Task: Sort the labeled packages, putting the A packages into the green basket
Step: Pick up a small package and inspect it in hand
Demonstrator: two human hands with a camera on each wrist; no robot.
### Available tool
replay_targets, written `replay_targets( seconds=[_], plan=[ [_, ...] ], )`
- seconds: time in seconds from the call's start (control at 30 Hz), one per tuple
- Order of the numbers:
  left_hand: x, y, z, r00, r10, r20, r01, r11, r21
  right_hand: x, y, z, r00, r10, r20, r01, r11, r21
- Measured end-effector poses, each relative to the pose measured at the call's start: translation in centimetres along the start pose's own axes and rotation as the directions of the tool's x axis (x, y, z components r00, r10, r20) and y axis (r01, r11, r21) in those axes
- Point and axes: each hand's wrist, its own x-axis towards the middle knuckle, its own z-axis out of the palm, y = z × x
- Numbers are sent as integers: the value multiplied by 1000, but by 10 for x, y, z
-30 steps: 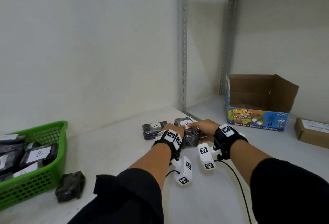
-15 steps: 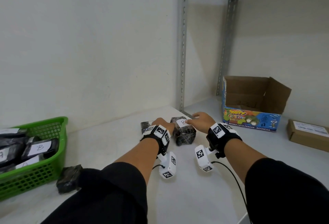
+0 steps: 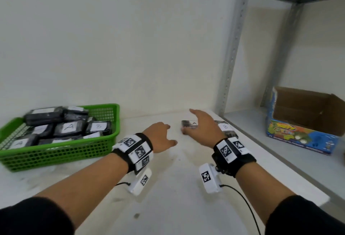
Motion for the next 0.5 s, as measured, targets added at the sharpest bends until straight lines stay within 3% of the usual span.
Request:
replay_targets(
  seconds=[0.27,0.5],
  plan=[
    [-65,-77,3,998,-35,60,29,995,99,-18,-54,73,956,-75,284,85,996,-25],
    [-80,-105,10,995,-77,66,60,971,231,-22,-93,106,867,-75,493,113,992,-48]
  ],
)
